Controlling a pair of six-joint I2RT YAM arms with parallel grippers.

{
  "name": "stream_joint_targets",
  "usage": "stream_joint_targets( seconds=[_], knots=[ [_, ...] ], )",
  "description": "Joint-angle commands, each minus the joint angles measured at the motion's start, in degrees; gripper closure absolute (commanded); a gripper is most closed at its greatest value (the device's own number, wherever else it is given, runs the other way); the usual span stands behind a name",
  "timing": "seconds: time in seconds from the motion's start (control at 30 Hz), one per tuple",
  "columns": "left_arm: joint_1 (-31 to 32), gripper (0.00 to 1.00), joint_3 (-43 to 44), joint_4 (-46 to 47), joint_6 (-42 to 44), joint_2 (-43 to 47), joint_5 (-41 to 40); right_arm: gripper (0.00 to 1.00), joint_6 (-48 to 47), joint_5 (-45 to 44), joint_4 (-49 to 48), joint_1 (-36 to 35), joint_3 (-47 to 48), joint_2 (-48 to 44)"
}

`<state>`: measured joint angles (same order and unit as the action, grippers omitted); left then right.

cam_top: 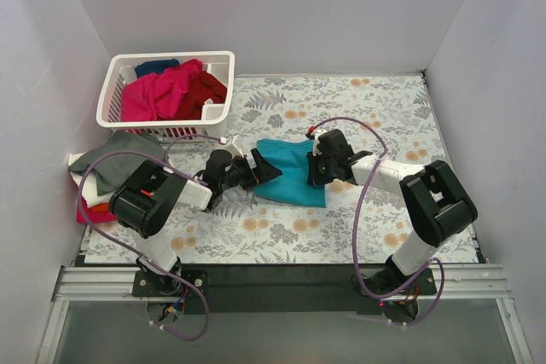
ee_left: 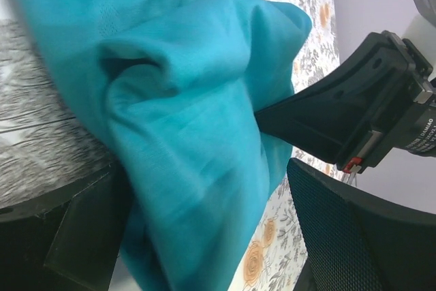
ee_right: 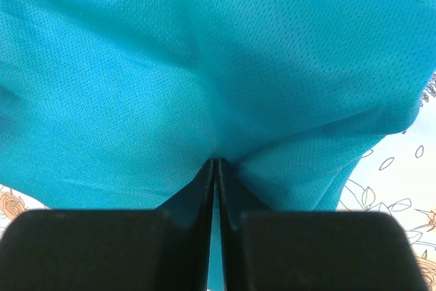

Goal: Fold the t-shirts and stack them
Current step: Neatly place the folded tshirt to the corner

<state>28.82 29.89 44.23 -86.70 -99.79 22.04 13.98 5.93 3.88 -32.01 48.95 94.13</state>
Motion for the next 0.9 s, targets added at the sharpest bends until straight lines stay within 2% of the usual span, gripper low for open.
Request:
stream_joint_targets(
  seconds=[0.0, 0.07, 0.2, 0.23, 0.3, 0.43, 0.47, 0.5, 0.7, 0.8, 0.83, 0.87],
  knots=[
    [2.99, 0.17, 1.48, -3.01, -0.75, -4.35, -0.16, 0.99, -0.71, -1.63, 1.22, -0.33, -2.1, 1.5],
    [4.31, 0.18, 2.54, -3.62, -0.67, -5.59, -0.94, 0.99, -0.71, -1.28, 0.95, -0.42, -2.19, 1.41],
    [4.58, 0.29, 3.86, -5.29, -0.41, -7.17, -3.05, 0.99, -0.71, -1.19, 0.95, -0.51, -2.63, 0.88],
    [4.67, 0.37, 4.12, -5.99, 0.12, -7.18, -3.75, 0.99, -0.79, -1.19, 0.87, -0.6, -2.63, 0.71],
    [4.67, 0.44, 4.82, -7.92, 0.74, -7.35, -5.07, 0.99, -0.79, -0.93, 0.69, -0.68, -2.81, 0.45],
    [4.67, 0.67, 7.37, -10.82, 2.32, -8.58, -6.05, 0.99, -0.79, -0.66, 0.6, -0.95, -2.89, 0.27],
    [4.67, 0.87, 7.9, -11.35, 2.67, -8.76, -6.31, 0.99, -0.79, -0.66, 0.6, -0.86, -2.89, 0.18],
    [4.58, 0.99, 8.43, -12.05, 3.02, -8.93, -6.31, 0.99, -0.71, -0.75, 0.6, -0.95, -2.81, 0.18],
    [4.67, 1.0, 12.64, -24.16, 8.81, -4.73, -12.54, 0.99, -1.06, -3.03, 2.27, -0.86, 0.17, -1.05],
    [4.58, 1.0, 14.84, -33.66, 13.63, 0.71, -18.16, 0.82, -1.76, -5.67, 5.6, -0.42, 5.53, -2.36],
    [4.58, 1.0, 15.54, -38.47, 14.88, 2.21, -19.57, 0.7, -2.02, -5.67, 7.09, -0.25, 6.94, -2.8],
    [4.58, 1.0, 16.16, -41.04, 15.93, 3.45, -21.32, 0.64, -2.55, -7.24, 7.89, 0.01, 8.25, -3.24]
  ],
)
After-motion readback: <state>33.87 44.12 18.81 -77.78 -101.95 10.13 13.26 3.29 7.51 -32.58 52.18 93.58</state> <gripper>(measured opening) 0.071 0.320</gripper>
